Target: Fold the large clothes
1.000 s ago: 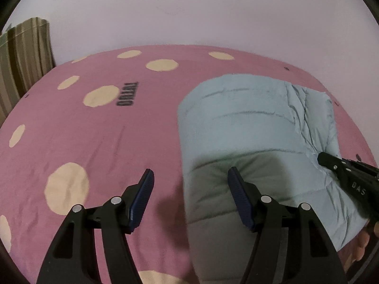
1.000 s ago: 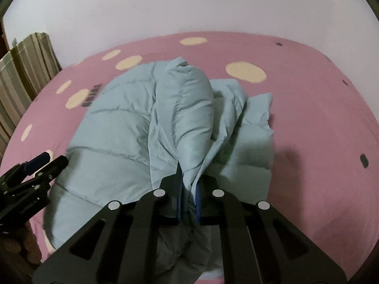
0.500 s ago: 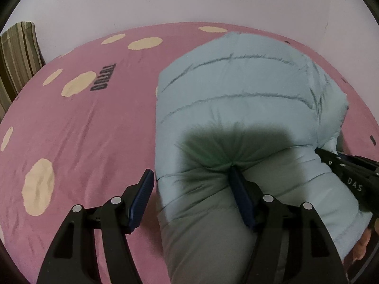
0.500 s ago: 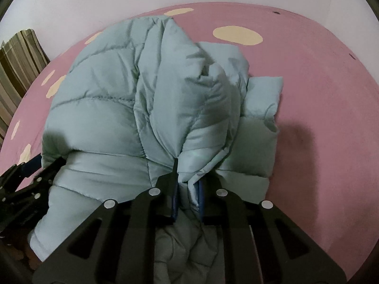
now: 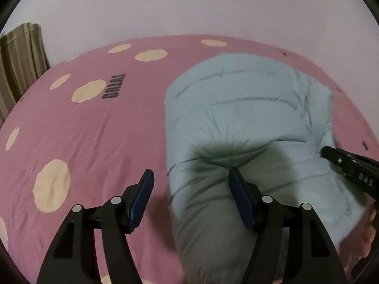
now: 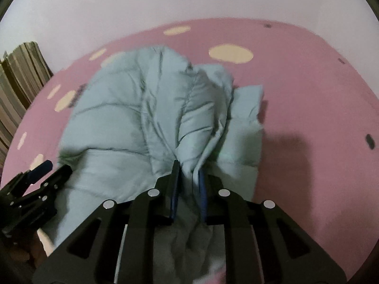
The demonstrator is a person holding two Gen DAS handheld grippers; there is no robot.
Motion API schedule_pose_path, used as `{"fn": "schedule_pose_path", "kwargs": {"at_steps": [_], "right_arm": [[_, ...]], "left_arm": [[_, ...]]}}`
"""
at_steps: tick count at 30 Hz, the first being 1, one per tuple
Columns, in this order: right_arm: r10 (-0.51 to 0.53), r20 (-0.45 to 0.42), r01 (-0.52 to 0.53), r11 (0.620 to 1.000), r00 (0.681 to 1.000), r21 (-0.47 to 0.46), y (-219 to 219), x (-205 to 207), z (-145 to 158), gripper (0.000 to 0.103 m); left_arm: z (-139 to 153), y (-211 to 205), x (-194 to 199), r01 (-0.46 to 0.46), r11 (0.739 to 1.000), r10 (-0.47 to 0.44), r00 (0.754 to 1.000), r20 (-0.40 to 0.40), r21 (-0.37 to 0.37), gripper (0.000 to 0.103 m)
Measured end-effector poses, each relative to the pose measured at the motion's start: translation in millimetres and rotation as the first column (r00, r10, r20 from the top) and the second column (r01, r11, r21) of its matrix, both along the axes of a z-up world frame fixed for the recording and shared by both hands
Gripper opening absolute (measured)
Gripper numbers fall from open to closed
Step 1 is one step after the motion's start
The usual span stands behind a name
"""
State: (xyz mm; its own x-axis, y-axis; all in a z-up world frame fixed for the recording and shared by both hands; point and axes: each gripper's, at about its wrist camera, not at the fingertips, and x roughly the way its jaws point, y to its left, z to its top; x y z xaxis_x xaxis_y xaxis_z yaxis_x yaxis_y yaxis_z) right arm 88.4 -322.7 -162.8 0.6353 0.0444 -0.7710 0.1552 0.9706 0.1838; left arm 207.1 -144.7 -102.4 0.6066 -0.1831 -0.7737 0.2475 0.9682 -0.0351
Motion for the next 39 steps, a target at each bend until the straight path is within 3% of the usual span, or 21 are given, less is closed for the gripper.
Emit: {"fn": "schedule_pose_path", "kwargs": {"at_steps": [6,15,23,32,35,39], "right_arm": [[0.078,0.057,-0.076,0.996,0.995,-0.042,20.7,-40.1,26.5,0.016],[0.092,-0.075,-0.097,0.993,0.993,-0.064,26.8,-34.5,-25.2,0.015],[0.06,-0.062,-0.065,0.995,0.996,-0.074,26.9,-29.8,-45.1,0.015],[0.048,-0.026,-0.05,0.996,0.998,-0.07,28.4,-45.3,-28.3,0.017],[0.048,0.027,-0.046,0.998,0.999,-0.037,24.2,-47.7,-1.9,0.019],[0.042,0.098,-0.036,0.997,0.994,-0.065,20.4,-27.2,28.2,0.023]], "left_arm": [[13.4,7.7,-28.2,0.026,0.999,-0.025,0.999,0.037,-0.023,0.065],[-25.9,-7.6,-21.2,0.073,0.997,-0.071,0.996,-0.049,0.033,0.066],[-46.4,-6.7,-10.9,0.054,0.998,-0.055,0.994,-0.09,-0.015,0.066],[-10.8,6.7,-20.7,0.04,0.998,-0.043,0.998,-0.049,-0.05,0.065],[14.7,13.9,-16.1,0.029,0.997,-0.028,1.0,0.013,-0.068,0.065],[33.3,7.7,18.3,0.037,0.998,-0.035,0.998,0.047,-0.049,0.065]]}}
